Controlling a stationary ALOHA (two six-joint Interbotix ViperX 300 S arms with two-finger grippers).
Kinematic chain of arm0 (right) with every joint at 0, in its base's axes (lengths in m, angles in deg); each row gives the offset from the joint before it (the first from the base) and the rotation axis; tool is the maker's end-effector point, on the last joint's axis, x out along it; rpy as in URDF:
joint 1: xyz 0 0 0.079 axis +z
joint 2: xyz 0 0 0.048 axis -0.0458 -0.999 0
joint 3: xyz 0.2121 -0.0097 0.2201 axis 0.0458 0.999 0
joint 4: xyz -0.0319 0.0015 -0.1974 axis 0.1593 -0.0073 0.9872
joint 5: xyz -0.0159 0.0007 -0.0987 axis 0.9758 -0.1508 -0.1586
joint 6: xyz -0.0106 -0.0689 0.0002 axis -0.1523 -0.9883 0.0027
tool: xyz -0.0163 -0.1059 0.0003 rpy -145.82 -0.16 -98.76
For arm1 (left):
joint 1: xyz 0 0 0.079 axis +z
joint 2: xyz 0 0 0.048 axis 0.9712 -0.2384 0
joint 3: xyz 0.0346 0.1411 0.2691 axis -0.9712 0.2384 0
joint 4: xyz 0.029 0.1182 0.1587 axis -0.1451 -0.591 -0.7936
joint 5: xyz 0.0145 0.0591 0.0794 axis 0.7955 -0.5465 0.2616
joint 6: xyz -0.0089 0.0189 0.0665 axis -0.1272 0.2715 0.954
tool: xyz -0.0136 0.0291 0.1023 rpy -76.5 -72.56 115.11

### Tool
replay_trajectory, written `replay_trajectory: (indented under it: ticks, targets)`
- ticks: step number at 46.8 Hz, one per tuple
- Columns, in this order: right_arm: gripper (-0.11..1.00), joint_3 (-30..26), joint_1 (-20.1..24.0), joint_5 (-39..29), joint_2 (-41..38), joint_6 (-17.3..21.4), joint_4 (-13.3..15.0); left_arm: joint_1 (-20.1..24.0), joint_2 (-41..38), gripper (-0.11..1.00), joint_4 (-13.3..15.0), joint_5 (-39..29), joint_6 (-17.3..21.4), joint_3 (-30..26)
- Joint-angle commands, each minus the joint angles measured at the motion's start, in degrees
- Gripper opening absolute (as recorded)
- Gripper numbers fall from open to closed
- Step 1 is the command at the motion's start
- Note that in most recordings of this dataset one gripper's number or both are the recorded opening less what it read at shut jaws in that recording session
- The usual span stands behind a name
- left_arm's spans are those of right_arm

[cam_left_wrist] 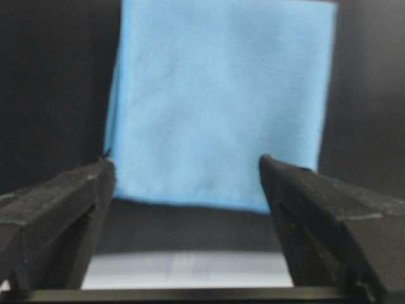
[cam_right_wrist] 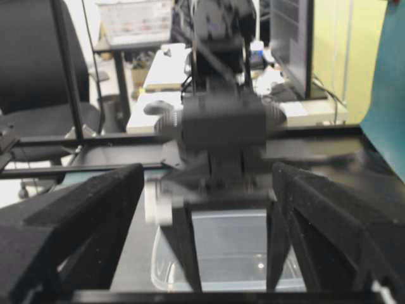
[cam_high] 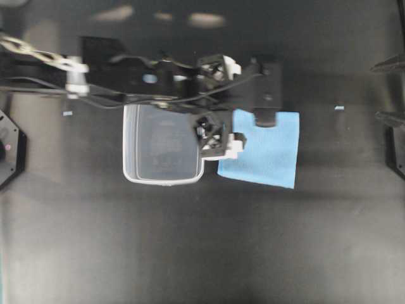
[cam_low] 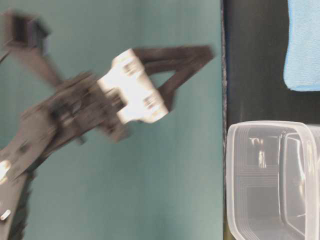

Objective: Place the blue towel into the container with the left arm.
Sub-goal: 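Lower the left gripper onto the blue towel and pinch its center, then lift the pinched towel and carry it left over the container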

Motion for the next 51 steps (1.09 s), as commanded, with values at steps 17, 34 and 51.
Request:
replay_trajectory:
  ticks: [17, 34, 51]
  targets:
    - [0.79, -0.53, -0.7, -0.26, -0.09, 0.0, -0.09, -1.58, -15.82, 0.91, -0.18, 4.04, 0.26, -5.98]
    - [0.79, -0.35, -0.7, -1.49, -0.09, 0.0, -0.09, -2.46, -17.4, 0.86, -0.18, 3.96, 0.09, -4.66]
    - [0.79, -0.35, -0.7, -1.49, 0.0, 0.09, -0.18, -2.72, -14.33, 0.06, -0.18, 2.72, 0.09, -5.89]
